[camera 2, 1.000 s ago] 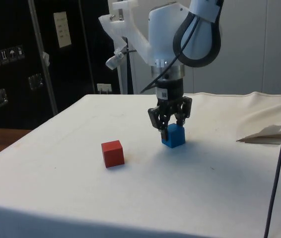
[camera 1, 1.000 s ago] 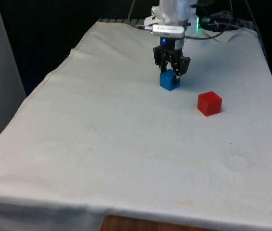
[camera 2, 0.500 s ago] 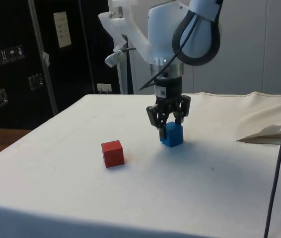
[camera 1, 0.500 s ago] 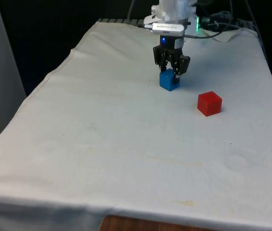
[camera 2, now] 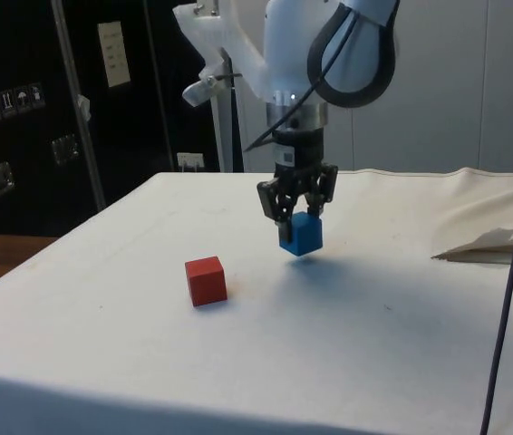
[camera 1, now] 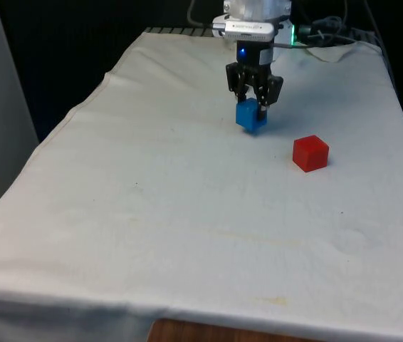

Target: Stack the two cubes.

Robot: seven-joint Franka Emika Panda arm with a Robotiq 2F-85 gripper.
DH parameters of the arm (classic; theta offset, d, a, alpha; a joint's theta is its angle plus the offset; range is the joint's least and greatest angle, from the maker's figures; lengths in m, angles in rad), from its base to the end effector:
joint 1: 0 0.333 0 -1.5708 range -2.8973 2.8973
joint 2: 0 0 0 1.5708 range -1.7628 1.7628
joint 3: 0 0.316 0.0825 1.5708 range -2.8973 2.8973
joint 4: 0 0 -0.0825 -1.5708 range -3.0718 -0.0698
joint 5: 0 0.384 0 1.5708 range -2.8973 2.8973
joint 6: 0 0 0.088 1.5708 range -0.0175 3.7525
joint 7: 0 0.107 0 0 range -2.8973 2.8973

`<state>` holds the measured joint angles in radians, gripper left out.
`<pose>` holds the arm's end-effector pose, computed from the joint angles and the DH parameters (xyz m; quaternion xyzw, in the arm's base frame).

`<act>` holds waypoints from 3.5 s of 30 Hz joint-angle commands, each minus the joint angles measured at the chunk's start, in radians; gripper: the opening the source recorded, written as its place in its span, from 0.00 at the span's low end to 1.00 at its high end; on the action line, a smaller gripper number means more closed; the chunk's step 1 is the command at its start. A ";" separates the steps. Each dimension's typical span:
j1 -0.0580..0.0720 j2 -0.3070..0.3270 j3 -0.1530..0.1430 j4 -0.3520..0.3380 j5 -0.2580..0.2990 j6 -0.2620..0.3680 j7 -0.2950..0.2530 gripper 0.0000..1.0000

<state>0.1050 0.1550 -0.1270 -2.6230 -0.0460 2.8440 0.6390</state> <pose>0.4388 -0.0091 0.2025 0.9524 -0.3026 0.0370 0.0063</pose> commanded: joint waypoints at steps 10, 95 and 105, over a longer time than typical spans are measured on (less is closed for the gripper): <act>-0.005 -0.001 0.017 0.050 0.031 -0.043 -0.061 0.03; 0.007 -0.022 0.089 0.303 0.006 -0.281 -0.359 0.03; 0.007 -0.013 0.097 0.315 0.006 -0.280 -0.419 0.03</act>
<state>0.1110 0.1370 -0.0340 -2.3160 -0.0450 2.5720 0.2300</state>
